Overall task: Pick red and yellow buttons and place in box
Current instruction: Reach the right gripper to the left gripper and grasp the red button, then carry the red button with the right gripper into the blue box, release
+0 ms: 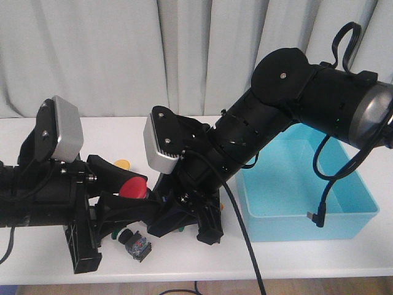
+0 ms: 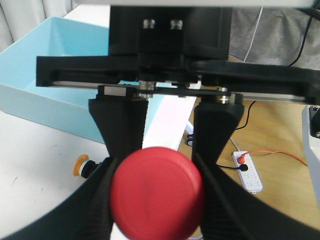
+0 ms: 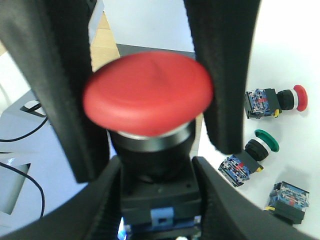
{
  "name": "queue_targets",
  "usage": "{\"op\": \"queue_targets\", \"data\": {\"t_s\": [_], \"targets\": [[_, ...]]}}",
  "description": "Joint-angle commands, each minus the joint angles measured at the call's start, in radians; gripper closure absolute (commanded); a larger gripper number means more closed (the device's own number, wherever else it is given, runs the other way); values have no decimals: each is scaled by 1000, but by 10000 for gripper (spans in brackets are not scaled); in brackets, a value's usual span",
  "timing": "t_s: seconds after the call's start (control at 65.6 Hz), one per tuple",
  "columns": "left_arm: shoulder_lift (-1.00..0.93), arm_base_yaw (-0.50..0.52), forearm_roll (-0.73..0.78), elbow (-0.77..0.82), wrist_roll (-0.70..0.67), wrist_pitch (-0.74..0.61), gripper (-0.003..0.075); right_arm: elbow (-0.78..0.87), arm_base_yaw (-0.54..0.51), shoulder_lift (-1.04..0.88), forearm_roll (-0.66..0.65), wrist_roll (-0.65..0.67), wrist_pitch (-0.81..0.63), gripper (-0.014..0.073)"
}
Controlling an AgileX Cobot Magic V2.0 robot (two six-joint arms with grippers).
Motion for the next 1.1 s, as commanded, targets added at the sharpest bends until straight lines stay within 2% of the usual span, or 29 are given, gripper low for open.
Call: {"op": "queue_targets", "data": {"t_s": [0.0, 0.107, 0.183, 0.396, 0.503, 0.595, 0.686, 0.778, 0.884, 1.006, 1.083], "targets": [[-15, -4, -70, -29, -2, -10, 554, -31, -3, -41, 56, 0, 8, 400], [-15, -4, -70, -29, -2, -16, 547, -31, -3, -41, 56, 0, 8, 400], [-15, -4, -69, -29, -7, -20, 510, -31, -3, -41, 56, 0, 8, 400], [-15, -4, -69, -29, -6, -16, 247, -31, -3, -41, 56, 0, 8, 400], [-15, -4, -69, -29, -6, -16, 150, -31, -3, -41, 56, 0, 8, 400], [-15, -4, -69, -29, -6, -17, 110, -31, -3, -41, 56, 0, 8, 400], [-15, -4, -69, -29, -6, -17, 109, -31, -3, -41, 36, 5, 8, 400], [-15, -4, -69, -29, -6, -17, 118, -31, -4, -41, -75, 48, 2, 400], [-15, -4, -69, -29, -6, -17, 136, -31, -4, -41, -272, 206, -39, 400], [-15, -4, -69, -29, -6, -17, 155, -31, -4, -41, -557, 477, -88, 400], [-15, -4, -69, -29, -6, -17, 164, -31, -4, -41, -755, 700, -103, 400]]}}
